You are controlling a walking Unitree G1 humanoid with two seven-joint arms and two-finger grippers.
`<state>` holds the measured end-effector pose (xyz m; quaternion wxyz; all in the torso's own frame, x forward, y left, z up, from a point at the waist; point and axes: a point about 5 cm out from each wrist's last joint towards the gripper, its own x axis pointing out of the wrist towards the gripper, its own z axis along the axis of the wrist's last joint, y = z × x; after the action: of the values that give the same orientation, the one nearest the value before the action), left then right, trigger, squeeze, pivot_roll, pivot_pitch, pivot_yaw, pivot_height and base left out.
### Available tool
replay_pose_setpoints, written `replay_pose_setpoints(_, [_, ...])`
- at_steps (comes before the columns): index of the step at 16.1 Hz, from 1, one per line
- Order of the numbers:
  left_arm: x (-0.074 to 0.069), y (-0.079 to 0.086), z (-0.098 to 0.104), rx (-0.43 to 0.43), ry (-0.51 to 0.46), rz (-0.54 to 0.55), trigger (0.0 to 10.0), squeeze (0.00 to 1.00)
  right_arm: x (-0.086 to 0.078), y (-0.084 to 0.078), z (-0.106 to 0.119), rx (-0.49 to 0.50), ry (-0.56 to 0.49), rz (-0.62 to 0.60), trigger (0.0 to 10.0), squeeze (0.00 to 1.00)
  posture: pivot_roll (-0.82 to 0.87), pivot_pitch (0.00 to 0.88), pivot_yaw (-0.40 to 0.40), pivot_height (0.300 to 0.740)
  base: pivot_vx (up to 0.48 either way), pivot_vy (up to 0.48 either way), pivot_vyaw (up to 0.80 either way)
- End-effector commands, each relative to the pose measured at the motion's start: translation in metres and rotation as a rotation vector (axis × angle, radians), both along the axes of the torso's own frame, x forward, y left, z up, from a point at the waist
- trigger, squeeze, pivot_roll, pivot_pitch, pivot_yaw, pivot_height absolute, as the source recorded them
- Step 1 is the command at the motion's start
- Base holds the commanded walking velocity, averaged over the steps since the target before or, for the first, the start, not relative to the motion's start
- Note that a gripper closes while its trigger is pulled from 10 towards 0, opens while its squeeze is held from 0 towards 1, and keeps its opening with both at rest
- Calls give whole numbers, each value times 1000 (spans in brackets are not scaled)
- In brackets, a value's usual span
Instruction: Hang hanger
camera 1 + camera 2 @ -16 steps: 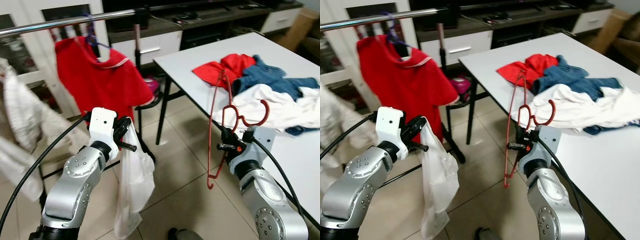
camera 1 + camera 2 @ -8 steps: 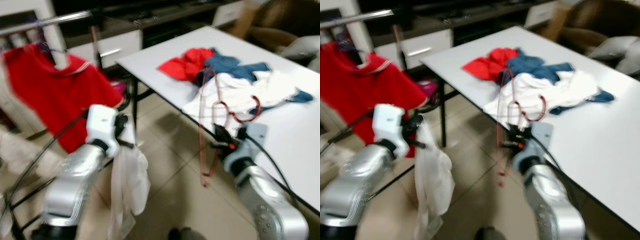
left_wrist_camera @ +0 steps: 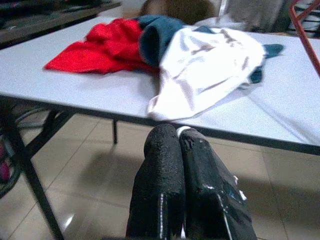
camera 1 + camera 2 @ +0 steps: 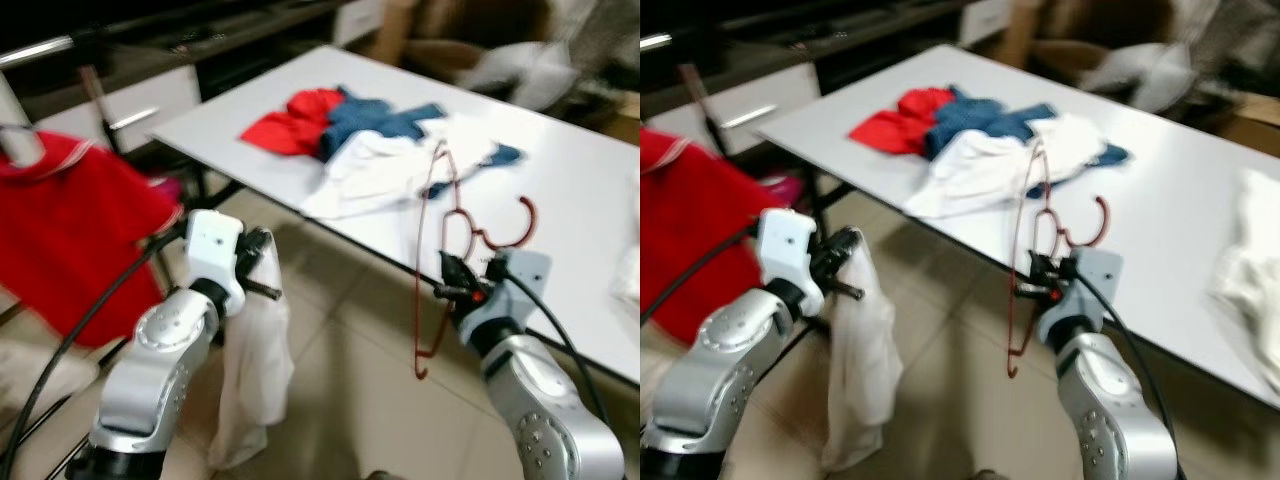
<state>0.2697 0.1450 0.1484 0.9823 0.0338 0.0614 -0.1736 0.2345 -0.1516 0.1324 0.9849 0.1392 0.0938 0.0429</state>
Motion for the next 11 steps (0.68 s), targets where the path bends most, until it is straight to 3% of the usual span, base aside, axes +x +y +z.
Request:
replay_pose_setpoints(1, [0, 3, 7, 4, -35, 7, 10000, 0, 1, 5, 4, -3, -13, 19, 10000, 0, 13, 25, -24, 740, 0, 0, -788])
replay_pose_setpoints(9, [-1, -1, 7, -11, -35, -18, 10000, 0, -2, 4, 4, 5, 11, 16, 10000, 0, 1, 28, -22, 740, 0, 0, -788])
replay_pose_setpoints(11, [-1, -2, 7, -26, -33, -21, 10000, 0, -3, 5, 2, 7, 19, 18, 10000, 0, 2, 30, -24, 740, 0, -259, -328])
